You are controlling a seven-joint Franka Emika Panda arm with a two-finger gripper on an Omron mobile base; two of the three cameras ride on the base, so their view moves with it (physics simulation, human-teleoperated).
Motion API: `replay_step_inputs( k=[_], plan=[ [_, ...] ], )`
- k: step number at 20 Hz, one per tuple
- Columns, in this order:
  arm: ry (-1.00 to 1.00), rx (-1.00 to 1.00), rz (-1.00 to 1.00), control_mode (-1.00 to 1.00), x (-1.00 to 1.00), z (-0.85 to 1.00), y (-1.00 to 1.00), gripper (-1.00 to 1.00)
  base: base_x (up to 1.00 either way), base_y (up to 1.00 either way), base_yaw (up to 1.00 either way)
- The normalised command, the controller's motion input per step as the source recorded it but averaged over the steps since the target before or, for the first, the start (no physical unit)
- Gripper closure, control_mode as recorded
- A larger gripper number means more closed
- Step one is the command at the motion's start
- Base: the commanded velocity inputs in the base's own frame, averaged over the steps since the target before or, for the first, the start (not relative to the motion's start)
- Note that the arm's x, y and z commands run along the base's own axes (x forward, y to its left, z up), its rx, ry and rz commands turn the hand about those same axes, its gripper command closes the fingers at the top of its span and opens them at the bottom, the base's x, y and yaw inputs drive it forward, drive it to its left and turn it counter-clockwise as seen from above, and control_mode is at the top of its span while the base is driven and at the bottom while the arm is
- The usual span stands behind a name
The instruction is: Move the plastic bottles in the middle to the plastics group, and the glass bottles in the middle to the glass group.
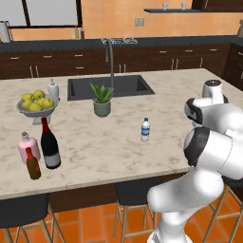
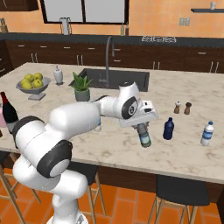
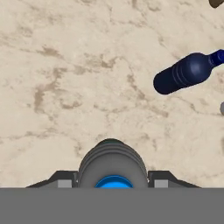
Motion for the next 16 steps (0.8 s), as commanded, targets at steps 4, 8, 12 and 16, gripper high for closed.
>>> replay_step_inputs(
  k=[4,8,12,16],
  plan=[
    [-0.04,0.06,0.0,-1.0,0.18,0.0,-0.95,1.0,0.0,0.0,0.0],
    [0.0,0.02,0.0,-1.0,0.3,0.0,-0.55,1.0,0.0,0.0,0.0],
    [0.01,0.15,0.0,-1.0,0.35,-0.01,-0.62,1.0,0.0,0.0,0.0],
    [0.0,0.26,0.0,-1.0,0.22,-0.19,-0.42,1.0,0.0,0.0,0.0]
  ],
)
